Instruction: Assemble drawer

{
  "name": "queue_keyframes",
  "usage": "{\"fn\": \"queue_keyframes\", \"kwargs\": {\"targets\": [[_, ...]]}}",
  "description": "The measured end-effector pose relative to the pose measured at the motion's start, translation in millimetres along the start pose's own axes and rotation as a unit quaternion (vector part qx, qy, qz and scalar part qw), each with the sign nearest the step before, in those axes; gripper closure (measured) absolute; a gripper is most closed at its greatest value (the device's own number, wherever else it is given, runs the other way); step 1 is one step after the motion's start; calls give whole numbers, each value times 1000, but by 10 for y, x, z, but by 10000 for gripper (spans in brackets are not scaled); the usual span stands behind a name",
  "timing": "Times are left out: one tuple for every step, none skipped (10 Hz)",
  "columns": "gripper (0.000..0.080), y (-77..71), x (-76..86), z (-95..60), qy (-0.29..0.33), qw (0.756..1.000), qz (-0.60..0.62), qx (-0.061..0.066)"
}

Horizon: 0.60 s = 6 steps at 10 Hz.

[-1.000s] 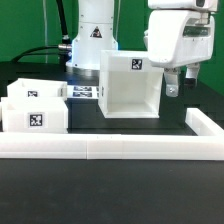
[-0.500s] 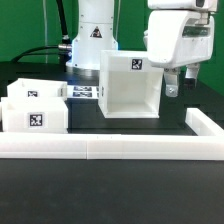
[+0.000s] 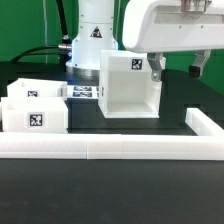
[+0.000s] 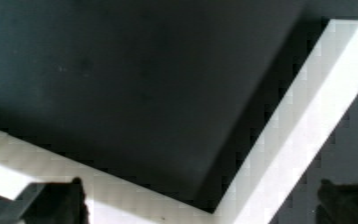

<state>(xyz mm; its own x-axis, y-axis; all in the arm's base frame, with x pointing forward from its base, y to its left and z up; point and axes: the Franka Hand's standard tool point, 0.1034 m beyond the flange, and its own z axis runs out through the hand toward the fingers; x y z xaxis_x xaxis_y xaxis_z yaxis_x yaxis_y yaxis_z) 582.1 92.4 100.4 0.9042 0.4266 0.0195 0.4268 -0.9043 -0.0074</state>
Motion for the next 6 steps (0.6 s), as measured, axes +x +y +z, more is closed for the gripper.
{"fn": "queue_keyframes", "kwargs": {"targets": [[150, -14, 4, 0, 1, 999, 49, 4], [150, -35, -6, -40, 1, 995, 99, 3], [150, -88, -96, -105, 0, 995, 101, 1], [150, -134, -239, -200, -3, 994, 106, -1], [150, -160, -351, -277, -3, 994, 106, -3], [150, -184, -477, -353, -4, 994, 106, -5]]}}
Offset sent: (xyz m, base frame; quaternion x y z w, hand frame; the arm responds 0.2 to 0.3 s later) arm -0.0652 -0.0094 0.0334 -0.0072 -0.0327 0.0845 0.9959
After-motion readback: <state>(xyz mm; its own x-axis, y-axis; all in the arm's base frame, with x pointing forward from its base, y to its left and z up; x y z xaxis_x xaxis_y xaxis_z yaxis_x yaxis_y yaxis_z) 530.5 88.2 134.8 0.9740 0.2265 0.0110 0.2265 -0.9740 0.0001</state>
